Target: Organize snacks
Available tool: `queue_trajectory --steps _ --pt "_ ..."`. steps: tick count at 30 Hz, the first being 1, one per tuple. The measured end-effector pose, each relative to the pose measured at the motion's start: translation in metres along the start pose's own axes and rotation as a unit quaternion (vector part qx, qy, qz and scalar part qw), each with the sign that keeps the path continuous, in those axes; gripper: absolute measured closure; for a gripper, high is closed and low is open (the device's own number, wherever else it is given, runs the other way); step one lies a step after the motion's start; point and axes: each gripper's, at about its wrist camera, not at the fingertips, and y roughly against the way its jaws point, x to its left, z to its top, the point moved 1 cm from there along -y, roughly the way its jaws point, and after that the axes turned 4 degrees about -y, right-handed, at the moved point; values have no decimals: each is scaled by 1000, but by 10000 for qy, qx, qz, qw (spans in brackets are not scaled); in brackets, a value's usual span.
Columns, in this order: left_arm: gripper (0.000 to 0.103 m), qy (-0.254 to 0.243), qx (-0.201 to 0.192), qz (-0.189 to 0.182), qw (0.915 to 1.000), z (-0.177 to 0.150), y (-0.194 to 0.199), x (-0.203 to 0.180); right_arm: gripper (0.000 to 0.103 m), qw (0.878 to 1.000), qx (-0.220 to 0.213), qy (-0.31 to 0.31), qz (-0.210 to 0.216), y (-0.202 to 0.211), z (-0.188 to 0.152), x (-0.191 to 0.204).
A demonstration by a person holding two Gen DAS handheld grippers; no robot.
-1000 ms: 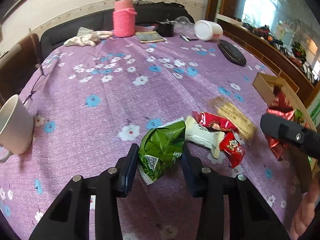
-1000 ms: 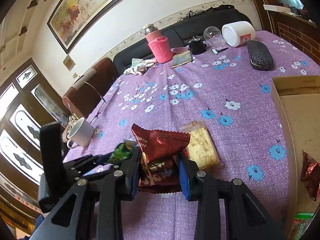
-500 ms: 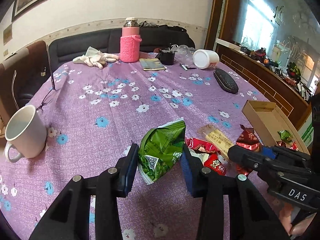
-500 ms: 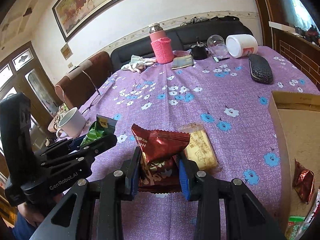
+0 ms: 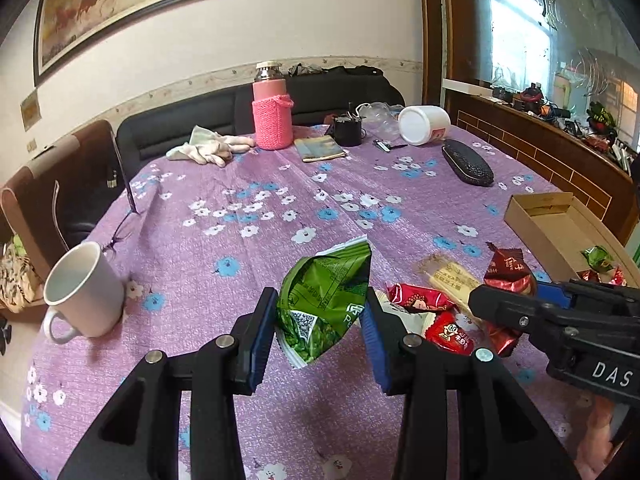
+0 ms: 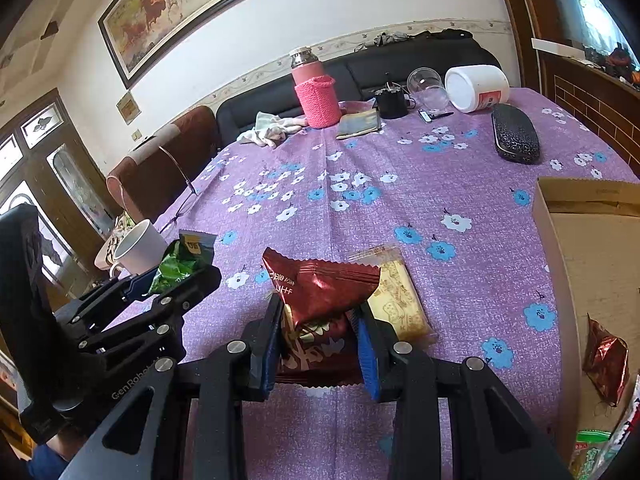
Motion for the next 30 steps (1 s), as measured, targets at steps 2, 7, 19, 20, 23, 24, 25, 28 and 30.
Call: queue_trajectory --steps 2,7,19,20,23,24,25,28,30 --pt "63 -23 -19 46 10000 0 0 0 67 10000 -4 2 1 0 0 0" --pt "63 -77 -70 132 9999 0 2 -1 67 10000 -3 14 -12 0 0 0" --pt "63 -204 -144 224 9994 1 6 -6 67 9999 1 67 -114 -2 0 1" --pt "63 -200 -145 226 9994 1 6 -6 67 9999 -6 65 -114 -2 0 1" --pt "63 -208 -145 235 9994 0 7 -6 67 9999 1 65 -110 -2 0 1" --pt "63 -202 -147 229 9994 1 7 -6 67 9999 2 67 -116 -2 0 1" --pt "63 -205 -145 228 9994 1 7 -7 67 9999 1 68 -115 -2 0 1" --pt "63 -206 -150 231 9994 1 7 -7 67 9999 -3 61 -115 -2 0 1" --pt "63 -217 -152 244 9994 0 8 -7 67 9999 -1 60 -117 -2 0 1"
